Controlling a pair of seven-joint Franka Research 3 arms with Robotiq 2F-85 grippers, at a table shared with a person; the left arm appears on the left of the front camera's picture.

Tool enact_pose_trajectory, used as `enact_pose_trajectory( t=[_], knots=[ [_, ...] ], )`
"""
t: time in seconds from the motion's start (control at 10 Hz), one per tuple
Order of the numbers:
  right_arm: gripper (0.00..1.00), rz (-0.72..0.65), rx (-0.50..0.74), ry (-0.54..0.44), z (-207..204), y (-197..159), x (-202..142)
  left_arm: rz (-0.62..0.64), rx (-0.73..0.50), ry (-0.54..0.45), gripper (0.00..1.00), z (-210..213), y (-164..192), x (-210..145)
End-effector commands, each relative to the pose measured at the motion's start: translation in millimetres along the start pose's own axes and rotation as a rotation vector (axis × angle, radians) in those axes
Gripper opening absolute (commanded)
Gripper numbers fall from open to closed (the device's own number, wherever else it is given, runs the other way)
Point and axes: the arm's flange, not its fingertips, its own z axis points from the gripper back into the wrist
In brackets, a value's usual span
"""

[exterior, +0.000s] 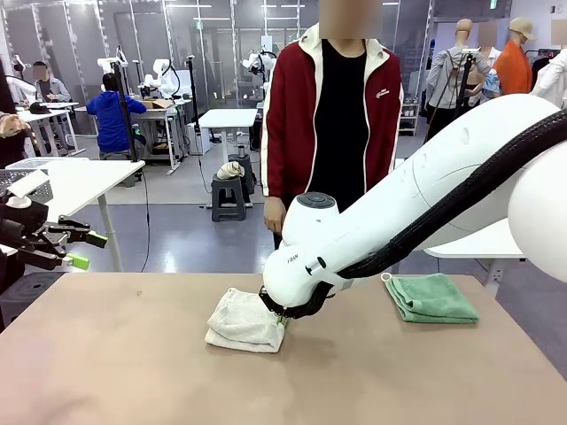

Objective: Fold the towels and place them in the basket.
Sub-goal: Stack the folded Towel with hook on the right side of the table.

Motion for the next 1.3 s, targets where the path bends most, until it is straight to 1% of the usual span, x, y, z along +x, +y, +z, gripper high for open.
enact_pose_trajectory(
  t=[0.0,0.1,0.3,0.5,0.9,1.0,1.2],
  knots=[
    [0.03,0.035,-0.003,-0.051,12.6,-9.3,2.8,-0.005,0.005,0.002,0.86,-0.1,-3.4,2.1],
    [0.03,0.055,-0.022,-0.098,30.5,-23.1,9.5,-0.005,0.005,0.002,0.86,-0.1,-3.4,2.1],
    [0.03,0.136,-0.018,-0.151,58.0,-53.0,26.3,-0.005,0.005,0.002,0.86,-0.1,-3.4,2.1],
    [0.03,0.170,-0.081,-0.193,79.2,-79.6,43.4,-0.005,0.005,0.002,0.86,-0.1,-3.4,2.1],
    [0.03,0.289,-0.143,-0.275,112.8,-120.7,77.7,-0.005,0.005,0.002,0.86,-0.1,-3.4,2.1],
    [0.03,0.308,-0.157,-0.286,117.7,-130.4,89.2,-0.005,0.005,0.002,0.86,-0.1,-3.4,2.1],
    [0.03,0.356,-0.197,-0.277,131.6,-143.0,101.8,-0.005,0.005,0.002,0.86,-0.1,-3.4,2.1]
  ],
)
